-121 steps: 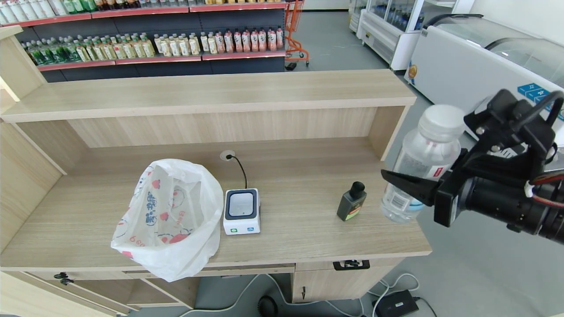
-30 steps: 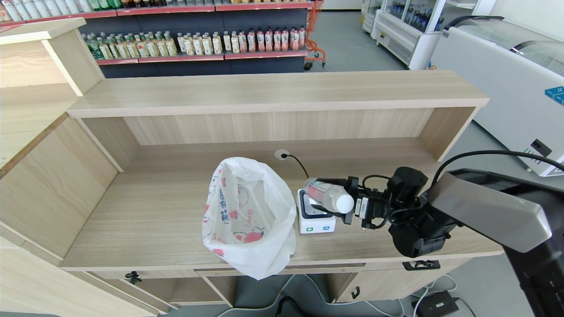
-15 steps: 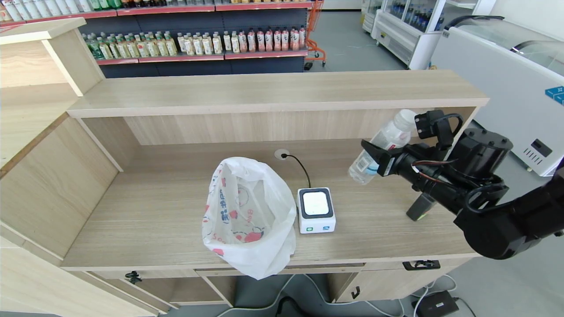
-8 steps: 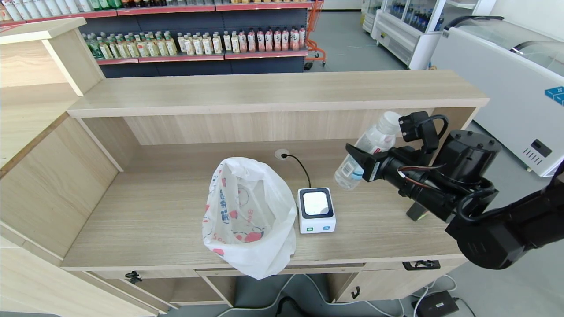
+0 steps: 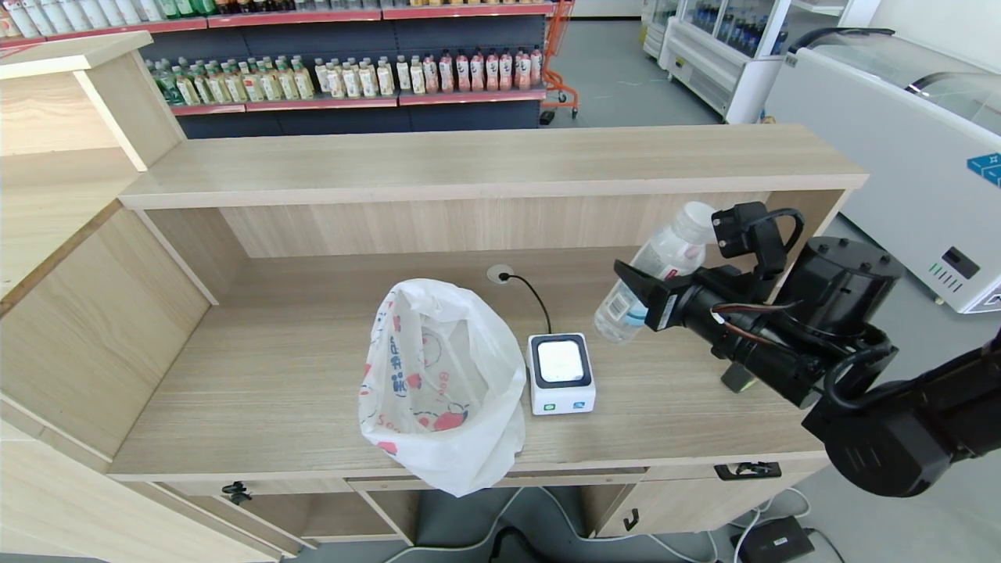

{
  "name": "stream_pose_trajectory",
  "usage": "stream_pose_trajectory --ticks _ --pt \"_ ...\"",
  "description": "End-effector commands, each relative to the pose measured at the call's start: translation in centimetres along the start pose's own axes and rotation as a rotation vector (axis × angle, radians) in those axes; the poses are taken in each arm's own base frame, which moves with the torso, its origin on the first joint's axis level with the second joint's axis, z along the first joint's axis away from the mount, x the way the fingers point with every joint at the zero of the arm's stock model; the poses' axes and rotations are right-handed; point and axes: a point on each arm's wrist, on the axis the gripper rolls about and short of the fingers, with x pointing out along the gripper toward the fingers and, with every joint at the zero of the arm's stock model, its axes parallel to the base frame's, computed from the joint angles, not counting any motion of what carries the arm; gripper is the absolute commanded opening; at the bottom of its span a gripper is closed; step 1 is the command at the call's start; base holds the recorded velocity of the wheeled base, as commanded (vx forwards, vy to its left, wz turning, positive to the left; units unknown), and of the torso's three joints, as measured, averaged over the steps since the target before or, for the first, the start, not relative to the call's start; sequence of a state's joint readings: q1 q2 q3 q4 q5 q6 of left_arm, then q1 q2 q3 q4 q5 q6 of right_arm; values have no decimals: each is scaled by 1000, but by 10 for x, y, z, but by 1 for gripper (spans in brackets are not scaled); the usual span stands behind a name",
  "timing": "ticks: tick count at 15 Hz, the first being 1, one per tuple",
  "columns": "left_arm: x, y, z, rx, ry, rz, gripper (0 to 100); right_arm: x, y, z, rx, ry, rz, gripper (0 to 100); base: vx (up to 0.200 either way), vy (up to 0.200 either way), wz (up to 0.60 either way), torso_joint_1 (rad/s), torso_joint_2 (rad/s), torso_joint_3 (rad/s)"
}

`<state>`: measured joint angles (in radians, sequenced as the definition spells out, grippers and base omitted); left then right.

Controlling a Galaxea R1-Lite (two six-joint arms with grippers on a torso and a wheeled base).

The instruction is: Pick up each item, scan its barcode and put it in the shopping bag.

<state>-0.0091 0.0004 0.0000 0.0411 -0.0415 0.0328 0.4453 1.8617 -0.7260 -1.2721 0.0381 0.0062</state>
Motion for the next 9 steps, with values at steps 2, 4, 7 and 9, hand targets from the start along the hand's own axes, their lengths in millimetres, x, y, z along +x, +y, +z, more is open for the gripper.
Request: stream_pose_trajectory --ticks 2,4,7,9 --pt "0 0 0 -1 0 0 100 -2 5 3 2 -3 15 0 0 100 0 4 4 1" --pt "0 0 0 -1 0 0 100 -2 6 3 2 -3 18 0 0 200 0 -10 -2 2" --pt "0 0 0 -1 0 0 100 3 10 -7 5 21 33 0 0 200 0 19 7 2" --pt "0 0 0 -1 0 0 100 11 20 -14 10 32 60 0 0 200 0 -5 0 2"
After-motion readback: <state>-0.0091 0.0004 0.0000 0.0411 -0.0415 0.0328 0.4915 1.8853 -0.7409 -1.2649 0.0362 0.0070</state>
